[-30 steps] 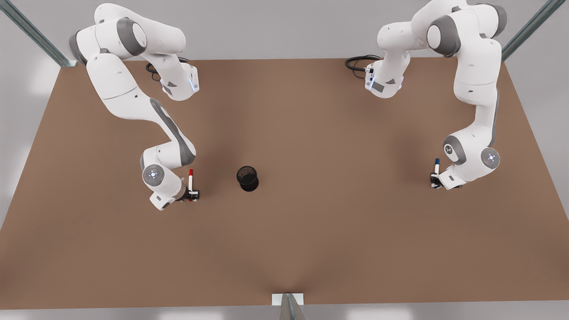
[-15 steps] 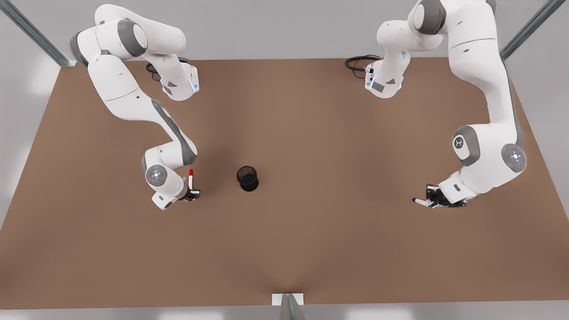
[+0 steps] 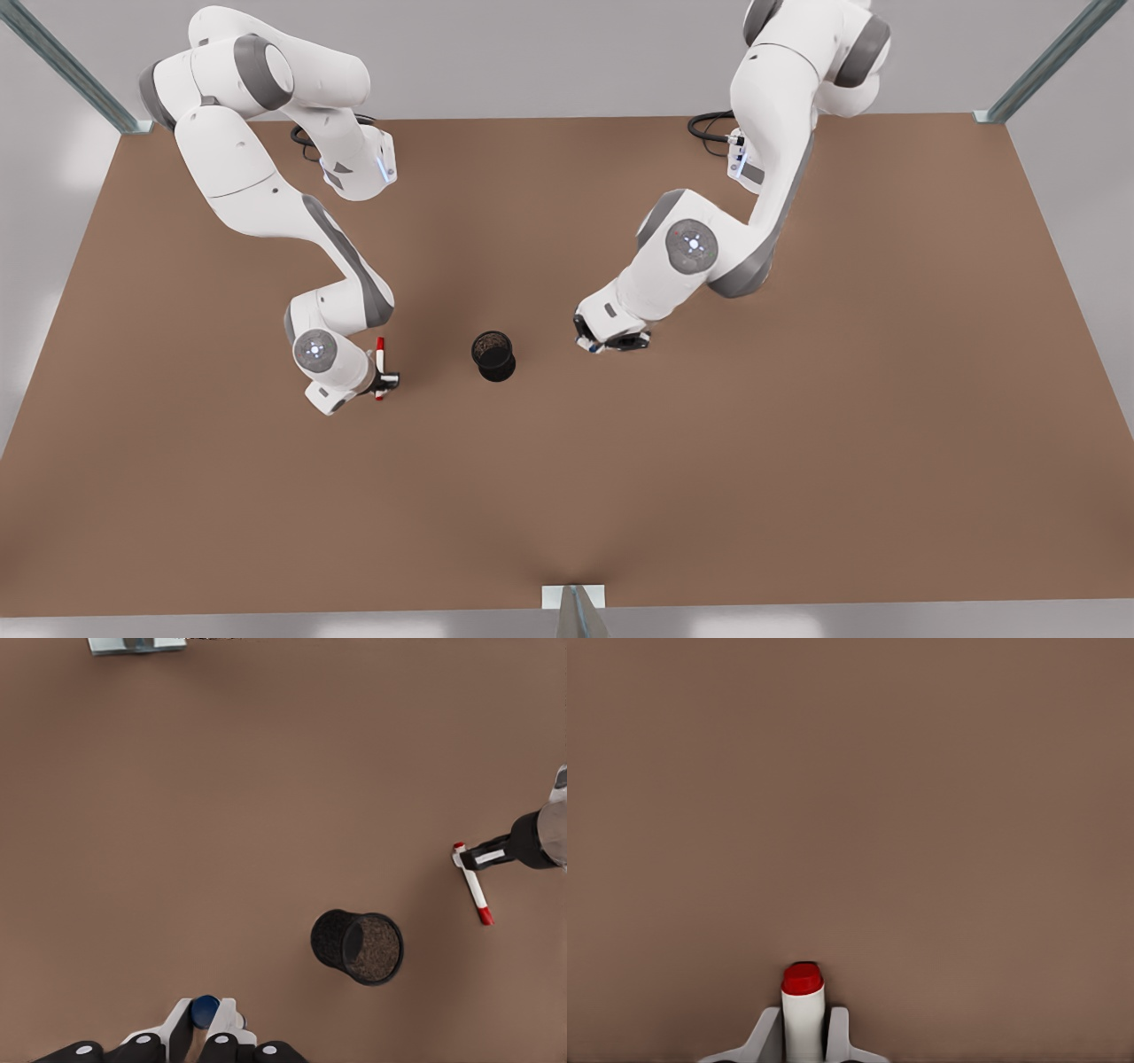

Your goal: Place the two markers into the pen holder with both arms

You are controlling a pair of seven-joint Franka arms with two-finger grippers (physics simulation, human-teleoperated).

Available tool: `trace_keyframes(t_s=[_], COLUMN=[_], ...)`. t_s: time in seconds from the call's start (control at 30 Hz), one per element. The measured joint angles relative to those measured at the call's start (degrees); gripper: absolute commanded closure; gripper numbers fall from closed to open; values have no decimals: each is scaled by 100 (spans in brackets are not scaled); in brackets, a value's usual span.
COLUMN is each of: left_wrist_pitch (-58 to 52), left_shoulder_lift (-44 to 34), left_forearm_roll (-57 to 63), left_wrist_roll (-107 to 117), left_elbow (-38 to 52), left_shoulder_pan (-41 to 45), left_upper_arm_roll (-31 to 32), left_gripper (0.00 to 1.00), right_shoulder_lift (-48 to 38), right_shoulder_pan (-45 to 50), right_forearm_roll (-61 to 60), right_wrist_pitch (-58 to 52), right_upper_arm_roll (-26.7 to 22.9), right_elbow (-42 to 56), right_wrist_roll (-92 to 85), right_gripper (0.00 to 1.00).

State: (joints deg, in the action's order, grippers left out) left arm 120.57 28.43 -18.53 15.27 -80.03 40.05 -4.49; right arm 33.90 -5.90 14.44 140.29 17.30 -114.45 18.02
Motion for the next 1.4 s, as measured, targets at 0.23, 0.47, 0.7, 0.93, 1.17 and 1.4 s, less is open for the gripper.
trace_keyframes(t_s=[0.23,0.47,0.7,0.93,1.17,1.4], left_wrist_pitch=[1414,2004,2170,2180,2186,1889], left_shoulder_lift=[449,706,973,1021,1195,875], left_forearm_roll=[-19,104,558,1043,1292,1055], left_wrist_roll=[1862,3223,4107,4716,5127,5036], left_elbow=[214,105,79,77,86,109], left_shoulder_pan=[730,1080,1312,1340,1507,525], left_upper_arm_roll=[-3,-18,-24,-98,-112,-96], left_gripper=[79,79,79,79,2,0], right_shoulder_lift=[-20,-268,-803,-1101,-1289,-1274], right_shoulder_pan=[1,-30,-85,-1256,-1601,-1543], right_forearm_roll=[-32,-52,-61,-76,-71,-69], right_wrist_pitch=[-131,-896,-1417,-1420,-1201,-1090], right_upper_arm_roll=[42,349,709,2039,2315,2327], right_elbow=[69,1301,1713,1433,993,1007], right_wrist_roll=[-28,-66,-76,-80,-87,-94], right_gripper=[73,73,73,73,73,73])
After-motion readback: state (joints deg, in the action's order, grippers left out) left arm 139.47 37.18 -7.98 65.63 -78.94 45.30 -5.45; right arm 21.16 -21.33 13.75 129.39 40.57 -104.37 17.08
